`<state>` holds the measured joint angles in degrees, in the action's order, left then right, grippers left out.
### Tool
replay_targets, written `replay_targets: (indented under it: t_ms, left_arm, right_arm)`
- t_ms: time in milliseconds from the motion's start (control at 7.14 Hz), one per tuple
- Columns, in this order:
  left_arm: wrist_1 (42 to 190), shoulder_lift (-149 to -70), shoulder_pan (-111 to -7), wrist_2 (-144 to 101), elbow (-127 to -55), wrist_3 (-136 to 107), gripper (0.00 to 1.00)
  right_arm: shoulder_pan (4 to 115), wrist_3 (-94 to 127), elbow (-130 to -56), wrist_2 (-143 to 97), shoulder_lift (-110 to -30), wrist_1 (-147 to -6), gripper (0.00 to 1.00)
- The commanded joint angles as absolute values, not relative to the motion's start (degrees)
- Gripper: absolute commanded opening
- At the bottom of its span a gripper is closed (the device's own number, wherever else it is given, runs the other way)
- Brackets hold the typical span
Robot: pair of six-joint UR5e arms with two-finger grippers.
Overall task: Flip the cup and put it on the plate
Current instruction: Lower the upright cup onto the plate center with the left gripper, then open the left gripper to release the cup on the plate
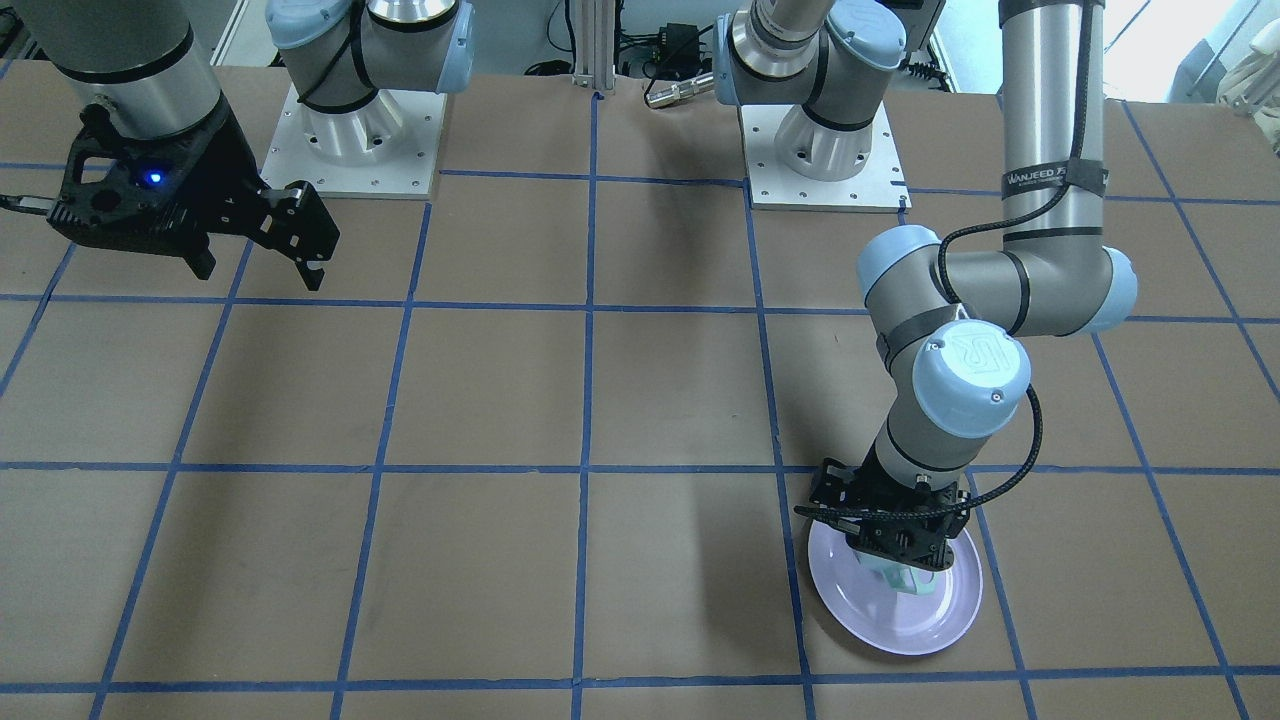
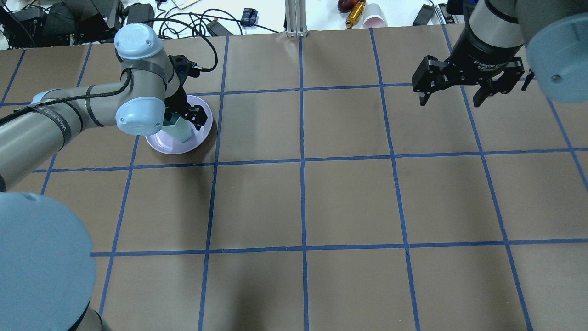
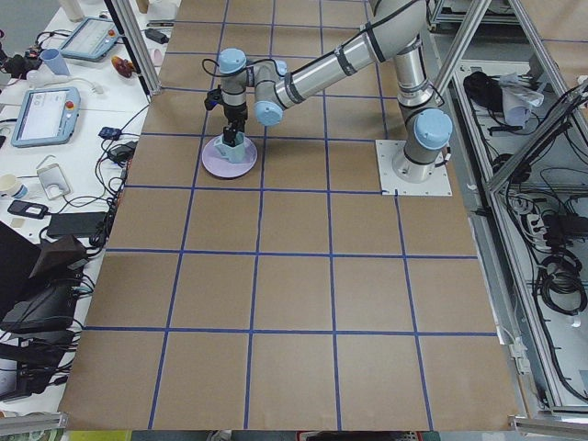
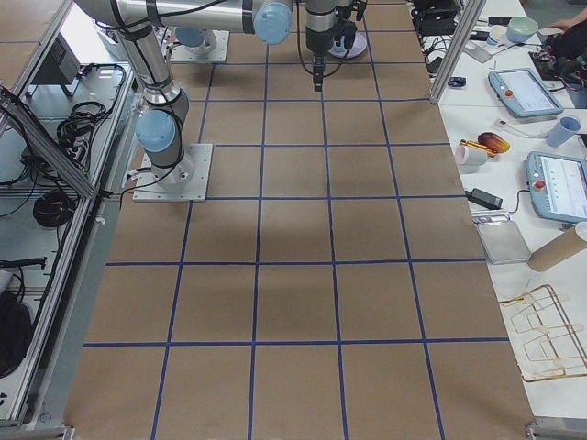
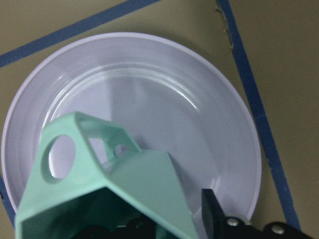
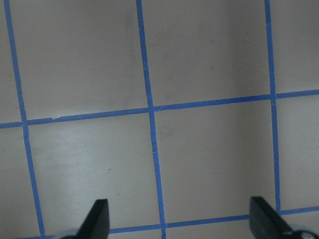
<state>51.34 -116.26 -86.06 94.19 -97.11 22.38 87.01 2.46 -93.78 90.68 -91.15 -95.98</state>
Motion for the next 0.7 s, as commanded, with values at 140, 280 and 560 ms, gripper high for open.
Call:
replay_targets:
  t_ms: [140, 280, 560]
  left_arm:
    - [57.3, -110.7, -86.4, 91.4, -96.6, 20.3, 1.0]
    - [60.1, -108.1, -86.3, 91.8, -96.4, 20.3, 1.0]
    - [66.4, -102.9, -86.3, 91.8, -95.9, 20.1, 1.0]
  right_arm:
    - [87.0, 2.5, -93.8, 90.7, -91.1, -96.0, 1.0]
    - [87.0, 2.5, -93.8, 90.7, -91.2, -96.0, 1.0]
    - [87.0, 2.5, -93.8, 90.7, -91.2, -96.0, 1.0]
